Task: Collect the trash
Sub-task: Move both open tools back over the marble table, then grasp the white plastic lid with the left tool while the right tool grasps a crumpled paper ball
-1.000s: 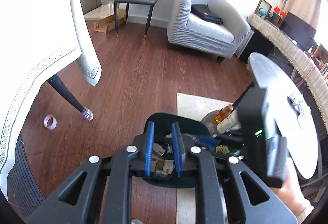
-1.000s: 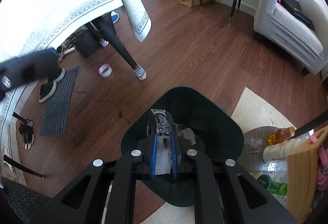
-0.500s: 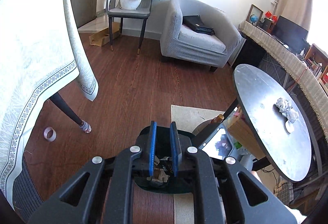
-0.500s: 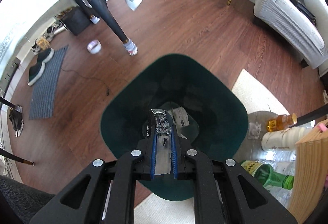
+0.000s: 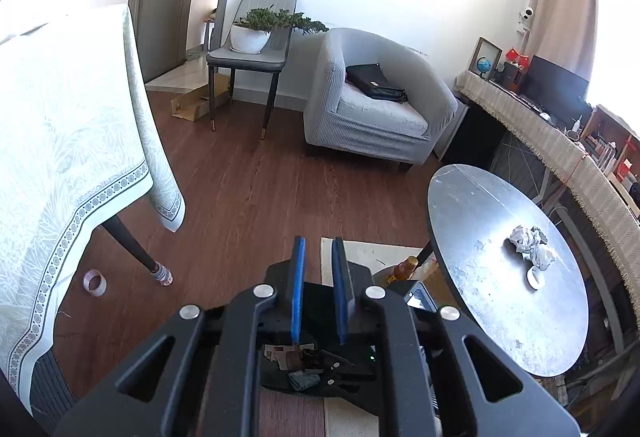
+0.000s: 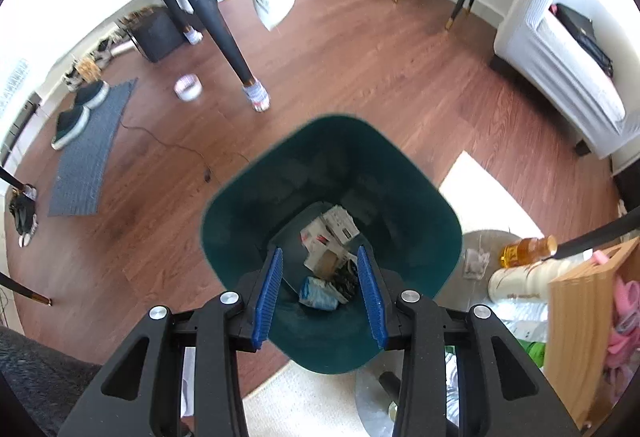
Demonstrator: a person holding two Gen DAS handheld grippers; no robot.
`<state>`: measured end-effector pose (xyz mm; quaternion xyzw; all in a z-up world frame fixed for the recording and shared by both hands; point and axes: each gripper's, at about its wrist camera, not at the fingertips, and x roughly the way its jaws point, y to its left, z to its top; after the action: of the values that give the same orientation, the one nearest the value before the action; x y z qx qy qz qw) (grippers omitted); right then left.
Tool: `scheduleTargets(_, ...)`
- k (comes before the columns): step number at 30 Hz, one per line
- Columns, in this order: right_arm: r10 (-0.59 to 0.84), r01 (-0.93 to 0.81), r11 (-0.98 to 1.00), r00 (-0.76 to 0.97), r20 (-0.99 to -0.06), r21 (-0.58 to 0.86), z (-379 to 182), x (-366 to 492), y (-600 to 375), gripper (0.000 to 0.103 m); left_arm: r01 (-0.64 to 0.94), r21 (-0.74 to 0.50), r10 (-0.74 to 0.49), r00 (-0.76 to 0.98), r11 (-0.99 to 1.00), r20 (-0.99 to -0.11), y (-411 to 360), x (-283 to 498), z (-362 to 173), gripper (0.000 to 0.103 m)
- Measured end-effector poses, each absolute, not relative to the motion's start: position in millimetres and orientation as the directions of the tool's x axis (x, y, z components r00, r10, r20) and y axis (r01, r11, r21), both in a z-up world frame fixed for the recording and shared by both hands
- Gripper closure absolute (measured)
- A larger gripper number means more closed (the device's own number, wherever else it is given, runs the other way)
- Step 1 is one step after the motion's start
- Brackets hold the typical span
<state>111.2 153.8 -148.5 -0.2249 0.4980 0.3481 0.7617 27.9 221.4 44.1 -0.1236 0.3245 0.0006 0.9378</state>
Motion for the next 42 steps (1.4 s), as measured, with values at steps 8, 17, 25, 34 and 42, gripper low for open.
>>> scheduleTargets(8,0.412,-0.773,0.634,0.308,-0.858,0.027,-92,100,143,0.064,-0.075,-0.240,-0.078,0.818,0.968,-0.570,209,24,64,0.089)
scheduleTargets(17,0.495,-0.751,0.660,0.419,-0.761,0.015,-22,94,100,0.061,-0.039,-0.259,-0.100,0.858,0.965,-0.504,182,21,91,0.089)
scheduleTargets(25,0.481,-0.675,0.738,0.537,-0.693,-0.010,16,101,35,0.054,0.002,-0.248,-0.131,0.853,0.969,-0.505,143,32,92,0.089)
scheduleTargets(34,0.440,-0.558,0.830,0.623,-0.647,0.028,31,114,-51,0.039,0.088,-0.193,-0.182,0.816,0.977,-0.548,80,55,72,0.071)
scheduleTargets(42,0.390,-0.438,0.895,0.686,-0.615,0.079,38,124,-120,0.037,0.139,-0.171,-0.214,0.786,0.975,-0.580,34,70,51,0.053)
